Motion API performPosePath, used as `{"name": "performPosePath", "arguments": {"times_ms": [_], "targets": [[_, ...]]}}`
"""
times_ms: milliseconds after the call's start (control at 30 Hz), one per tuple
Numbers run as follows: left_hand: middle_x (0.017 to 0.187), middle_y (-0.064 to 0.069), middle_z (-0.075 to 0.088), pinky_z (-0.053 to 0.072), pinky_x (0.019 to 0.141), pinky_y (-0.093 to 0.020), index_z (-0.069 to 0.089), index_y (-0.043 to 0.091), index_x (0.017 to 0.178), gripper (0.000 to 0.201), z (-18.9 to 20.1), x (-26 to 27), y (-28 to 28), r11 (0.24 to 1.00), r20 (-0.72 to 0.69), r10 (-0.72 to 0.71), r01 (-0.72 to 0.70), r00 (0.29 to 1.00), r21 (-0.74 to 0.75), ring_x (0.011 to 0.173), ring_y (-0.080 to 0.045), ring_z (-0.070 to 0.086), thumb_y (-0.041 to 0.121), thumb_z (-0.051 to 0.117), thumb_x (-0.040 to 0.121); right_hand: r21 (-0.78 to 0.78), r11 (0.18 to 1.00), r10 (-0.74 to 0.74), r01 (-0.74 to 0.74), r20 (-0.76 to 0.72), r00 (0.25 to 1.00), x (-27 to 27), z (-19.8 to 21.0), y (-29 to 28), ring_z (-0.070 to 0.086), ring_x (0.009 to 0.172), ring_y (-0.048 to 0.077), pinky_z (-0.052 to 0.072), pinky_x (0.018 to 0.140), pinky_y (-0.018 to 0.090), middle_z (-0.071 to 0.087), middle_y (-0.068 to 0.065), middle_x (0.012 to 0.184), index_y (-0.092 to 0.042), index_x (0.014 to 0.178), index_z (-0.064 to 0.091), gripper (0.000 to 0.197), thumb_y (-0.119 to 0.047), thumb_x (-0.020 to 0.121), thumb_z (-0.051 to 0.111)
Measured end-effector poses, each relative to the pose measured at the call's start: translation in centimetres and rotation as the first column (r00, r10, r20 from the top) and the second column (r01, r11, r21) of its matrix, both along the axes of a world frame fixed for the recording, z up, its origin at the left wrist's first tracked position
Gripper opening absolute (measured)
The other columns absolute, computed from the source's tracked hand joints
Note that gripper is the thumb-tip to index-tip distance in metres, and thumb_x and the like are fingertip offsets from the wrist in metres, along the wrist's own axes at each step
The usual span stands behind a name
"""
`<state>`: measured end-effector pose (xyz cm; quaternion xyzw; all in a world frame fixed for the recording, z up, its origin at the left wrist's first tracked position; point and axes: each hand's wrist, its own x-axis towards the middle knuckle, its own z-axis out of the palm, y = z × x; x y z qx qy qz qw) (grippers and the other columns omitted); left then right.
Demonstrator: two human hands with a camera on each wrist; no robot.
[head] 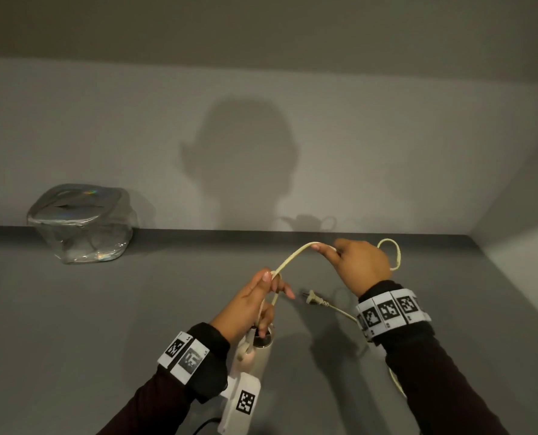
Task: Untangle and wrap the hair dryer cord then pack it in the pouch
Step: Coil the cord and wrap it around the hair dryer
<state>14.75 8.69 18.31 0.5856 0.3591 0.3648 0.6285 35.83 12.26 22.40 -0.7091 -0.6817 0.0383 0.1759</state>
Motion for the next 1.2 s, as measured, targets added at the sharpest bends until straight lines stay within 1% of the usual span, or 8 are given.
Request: {"name": "performPosePath", "arguments": {"times_ms": [67,233,433,633,733,833,967,1200], "targets": [[0.099,-0.001,0.064,0.034,0.033,-0.017,0.04,0.017,0.084,0.032,-0.1,0.1,0.0,0.998,0.088,-0.028,0.033,0.996,-0.055,0.032,-0.007,0.031,0.044,0.025,0.091,-0.017,1.0,-0.018,0.015,-0.196,0.98,-0.7,-1.0,0.3,0.052,0.06,0.024,0.037,0.054,0.031,0.052,0.001,0.058,-0.016,0.076,0.052,0.048,-0.063,0.081,0.042],[0.107,-0.001,0.066,0.027,0.03,-0.015,0.039,0.018,0.079,0.035,-0.2,-0.5,0.8,0.979,0.258,-0.027,0.077,0.966,-0.188,0.031,-0.004,0.023,0.049,0.024,0.089,0.092,0.996,0.062,0.006,-0.717,0.694,-2.7,-4.4,0.9,0.052,0.059,0.016,0.044,0.066,0.036,0.056,-0.003,0.058,-0.03,0.062,0.05,0.024,-0.029,0.083,0.06],[0.103,0.004,0.061,0.022,0.032,-0.011,0.04,0.015,0.088,0.033,-0.3,-1.2,1.6,0.975,0.276,-0.007,0.068,0.961,-0.212,0.035,-0.002,0.022,0.046,0.026,0.092,-0.149,0.971,0.139,-0.187,-0.28,0.95,-4.7,-5.2,0.6,0.059,0.073,0.029,0.045,0.066,0.033,0.064,0.01,0.073,-0.015,0.083,0.065,0.024,-0.035,0.088,0.053],[0.108,0.001,0.058,0.024,0.033,-0.012,0.044,0.02,0.081,0.031,-0.5,-2.3,2.9,0.971,0.258,0.164,-0.11,0.952,-0.212,0.036,-0.002,0.025,0.041,0.024,0.095,-0.301,0.861,0.347,-0.409,-0.239,0.907,-5.5,-8.8,-3.7,0.059,0.107,0.025,0.046,0.095,0.036,0.061,0.011,0.12,-0.03,0.137,0.029,0.052,-0.011,0.091,0.042],[0.123,0.0,0.058,0.041,0.037,-0.016,0.045,0.021,0.085,0.029,-0.8,-2.3,3.2,0.965,0.257,0.19,-0.132,0.947,-0.228,0.042,-0.01,0.053,0.04,0.026,0.095,-0.32,0.858,0.362,-0.401,-0.174,0.916,-4.8,-10.0,-5.3,0.055,0.111,0.027,0.043,0.096,0.036,0.057,0.012,0.123,-0.032,0.141,0.019,0.058,-0.01,0.09,0.037],[0.131,0.003,0.054,0.059,0.06,-0.028,0.043,0.022,0.095,0.023,-1.1,-1.6,3.1,0.967,0.254,0.19,-0.136,0.948,-0.214,0.084,-0.027,0.071,0.036,0.025,0.096,-0.262,0.878,0.334,-0.401,-0.263,0.905,-4.5,-10.2,-6.1,0.056,0.112,0.025,0.044,0.097,0.035,0.059,0.01,0.124,-0.031,0.136,0.032,0.051,-0.011,0.09,0.035],[0.136,0.0,0.041,0.052,0.091,-0.044,0.043,0.026,0.107,0.019,-0.8,-0.2,3.1,0.969,0.192,0.215,-0.185,0.957,-0.165,0.122,-0.033,0.051,0.031,0.027,0.097,-0.168,0.883,0.378,-0.438,-0.3,0.876,-4.5,-8.6,-5.8,0.061,0.095,0.027,0.05,0.085,0.038,0.065,0.012,0.105,-0.028,0.122,0.051,0.039,-0.011,0.09,0.037],[0.129,0.001,0.043,0.043,0.1,-0.033,0.045,0.032,0.099,0.018,-0.9,1.0,2.4,0.99,0.053,0.141,-0.14,0.989,-0.02,0.117,-0.02,0.053,0.033,0.027,0.096,-0.04,0.898,0.391,-0.439,-0.386,0.836,-4.6,-4.4,-5.9,0.049,0.062,0.006,0.034,0.06,0.014,0.052,-0.007,0.062,-0.008,0.07,0.066,0.026,-0.032,0.078,0.067]]}}
